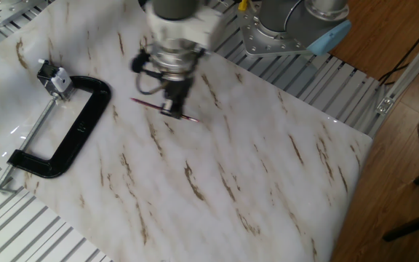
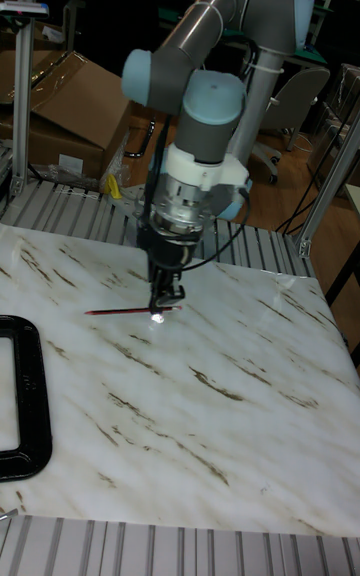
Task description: Insert the pencil into the pencil sharpener
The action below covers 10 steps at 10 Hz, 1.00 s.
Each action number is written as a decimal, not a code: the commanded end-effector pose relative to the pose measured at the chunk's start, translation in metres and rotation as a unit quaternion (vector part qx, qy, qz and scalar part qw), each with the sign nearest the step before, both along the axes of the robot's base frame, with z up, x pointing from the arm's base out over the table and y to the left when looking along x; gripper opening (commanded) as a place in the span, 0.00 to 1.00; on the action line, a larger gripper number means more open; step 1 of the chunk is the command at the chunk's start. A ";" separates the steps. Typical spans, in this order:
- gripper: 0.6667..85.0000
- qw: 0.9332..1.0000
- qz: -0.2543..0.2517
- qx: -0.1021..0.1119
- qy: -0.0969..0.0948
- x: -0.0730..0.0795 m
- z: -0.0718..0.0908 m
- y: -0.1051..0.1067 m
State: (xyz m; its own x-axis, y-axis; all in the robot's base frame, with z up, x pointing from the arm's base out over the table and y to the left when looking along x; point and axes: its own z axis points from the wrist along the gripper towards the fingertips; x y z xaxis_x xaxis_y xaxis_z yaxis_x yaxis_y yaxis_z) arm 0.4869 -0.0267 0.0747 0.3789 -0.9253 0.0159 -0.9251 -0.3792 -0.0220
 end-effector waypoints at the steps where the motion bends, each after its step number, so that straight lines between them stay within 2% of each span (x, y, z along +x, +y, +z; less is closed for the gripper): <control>1: 0.00 0.999 0.041 0.006 0.008 0.015 0.003 -0.044; 2: 0.00 0.999 0.039 0.006 0.005 0.016 0.003 -0.044; 4: 0.00 1.000 0.009 0.021 0.002 0.018 0.003 -0.036; 6: 0.00 0.999 -0.015 0.021 -0.023 0.031 0.004 -0.037; 8: 0.00 0.999 -0.015 0.014 -0.036 0.037 0.004 -0.040; 9: 0.00 0.999 -0.015 0.009 -0.035 0.037 0.004 -0.043; 10: 0.00 0.999 -0.004 -0.005 -0.037 0.038 0.005 -0.050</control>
